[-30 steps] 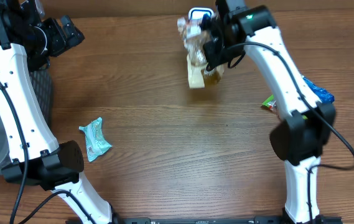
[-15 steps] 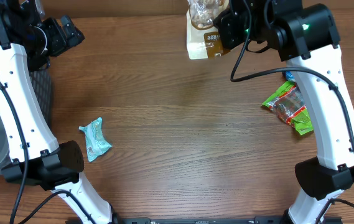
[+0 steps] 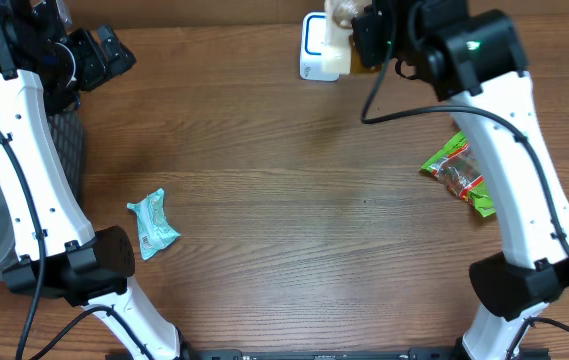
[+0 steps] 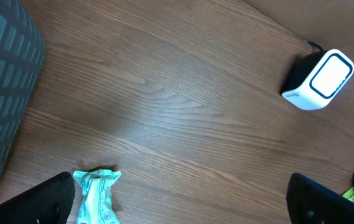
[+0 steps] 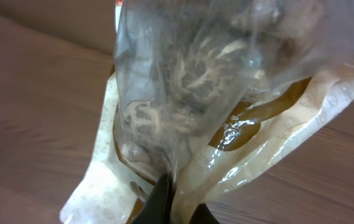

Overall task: Scan the item barcode
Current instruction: 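Hold the pastry bag in front of the white scanner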

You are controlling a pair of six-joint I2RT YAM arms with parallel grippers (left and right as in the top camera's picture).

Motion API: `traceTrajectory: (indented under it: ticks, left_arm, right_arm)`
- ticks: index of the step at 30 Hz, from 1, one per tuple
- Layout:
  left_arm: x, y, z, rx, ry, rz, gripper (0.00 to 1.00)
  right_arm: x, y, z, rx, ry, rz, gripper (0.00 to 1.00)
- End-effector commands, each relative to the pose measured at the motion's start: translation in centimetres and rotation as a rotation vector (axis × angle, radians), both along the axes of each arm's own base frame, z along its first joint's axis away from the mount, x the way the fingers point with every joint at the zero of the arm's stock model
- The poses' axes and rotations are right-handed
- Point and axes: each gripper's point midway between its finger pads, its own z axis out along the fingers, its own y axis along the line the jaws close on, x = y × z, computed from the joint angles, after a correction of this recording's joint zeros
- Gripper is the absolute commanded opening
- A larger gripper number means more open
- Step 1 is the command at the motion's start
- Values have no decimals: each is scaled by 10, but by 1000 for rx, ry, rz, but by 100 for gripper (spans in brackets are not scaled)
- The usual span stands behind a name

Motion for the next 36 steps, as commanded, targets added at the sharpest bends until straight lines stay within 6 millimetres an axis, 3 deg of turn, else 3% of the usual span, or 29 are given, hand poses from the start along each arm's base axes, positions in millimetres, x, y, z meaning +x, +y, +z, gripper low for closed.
traceTrajectory:
  ticks: [1, 8, 11, 17, 28, 36]
  left_arm:
    - [-2, -5, 10, 22, -29, -26, 100]
    - [-2, -5, 10, 22, -29, -26, 100]
    - [-2, -5, 10, 22, -29, -27, 100]
    - [-2, -5, 10, 22, -29, -26, 100]
    - [-2, -6, 10, 22, -29, -28, 100]
    - [-2, -5, 10, 22, -29, -28, 100]
  right_arm:
    - [35, -40, -30, -217, -57, -303, 4]
    - [75, -76, -66, -542, -137, -519, 4]
    - [91, -77, -77, -692, -147, -472, 4]
    - [119, -68, -80, -874, -206, -384, 4]
    - [132, -51, -91, -914, -214, -252, 4]
    - [141, -45, -133, -1048, -142, -138, 4]
